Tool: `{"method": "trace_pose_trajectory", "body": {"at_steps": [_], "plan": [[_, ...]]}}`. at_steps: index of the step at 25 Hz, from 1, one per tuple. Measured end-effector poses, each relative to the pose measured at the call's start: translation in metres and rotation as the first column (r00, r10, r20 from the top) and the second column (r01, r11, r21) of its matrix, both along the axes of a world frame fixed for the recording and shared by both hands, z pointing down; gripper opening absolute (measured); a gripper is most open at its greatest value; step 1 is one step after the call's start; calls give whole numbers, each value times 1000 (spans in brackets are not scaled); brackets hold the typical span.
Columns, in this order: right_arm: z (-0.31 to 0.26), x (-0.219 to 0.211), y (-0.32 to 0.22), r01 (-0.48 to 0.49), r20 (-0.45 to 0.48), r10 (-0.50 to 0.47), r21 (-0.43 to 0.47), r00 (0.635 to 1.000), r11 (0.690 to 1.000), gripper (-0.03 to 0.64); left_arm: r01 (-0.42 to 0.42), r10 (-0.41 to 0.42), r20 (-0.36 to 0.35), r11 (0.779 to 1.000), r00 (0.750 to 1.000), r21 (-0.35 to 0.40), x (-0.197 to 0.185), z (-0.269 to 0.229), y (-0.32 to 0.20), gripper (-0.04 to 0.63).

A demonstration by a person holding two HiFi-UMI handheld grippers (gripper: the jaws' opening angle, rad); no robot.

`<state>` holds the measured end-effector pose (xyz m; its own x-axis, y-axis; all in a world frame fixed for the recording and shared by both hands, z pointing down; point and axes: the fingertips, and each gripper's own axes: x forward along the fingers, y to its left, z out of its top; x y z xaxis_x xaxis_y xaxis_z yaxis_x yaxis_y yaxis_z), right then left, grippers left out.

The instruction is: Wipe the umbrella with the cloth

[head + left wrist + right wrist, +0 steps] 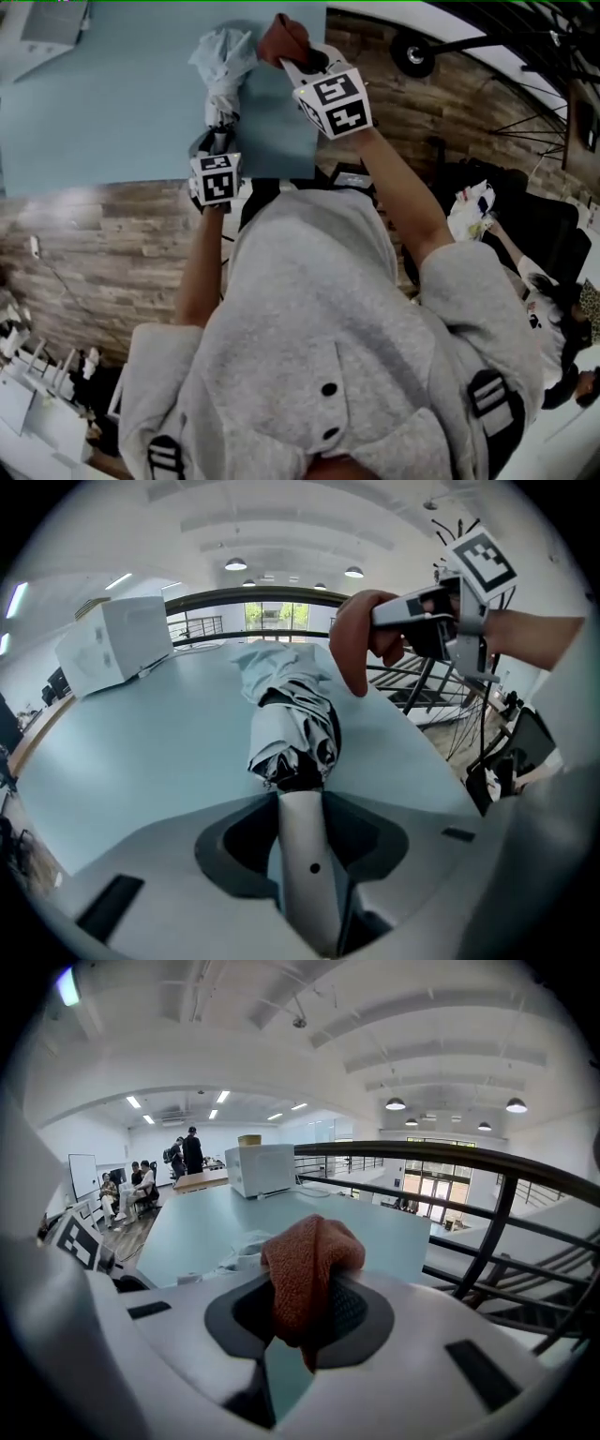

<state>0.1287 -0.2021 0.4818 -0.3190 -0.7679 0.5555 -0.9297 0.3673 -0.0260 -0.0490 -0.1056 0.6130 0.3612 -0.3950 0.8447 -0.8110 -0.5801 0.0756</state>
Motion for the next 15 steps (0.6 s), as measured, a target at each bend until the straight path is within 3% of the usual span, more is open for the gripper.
{"method": "trace_pose_trajectory", "body": {"at_steps": [8, 12, 15], "plan": [[46, -3, -29, -22, -72, 18, -53, 997, 998, 75, -70, 70, -11, 998, 997, 5, -16, -1, -10, 155], [68, 4, -38, -83, -101, 74, -86, 992, 993, 75, -71, 71, -50, 997, 996, 4, -18, -1, -10, 155], [81, -3, -40, -72, -101, 61, -111, 993, 991, 75, -67, 67, -63, 998, 996, 3, -18, -1, -11, 155]]}}
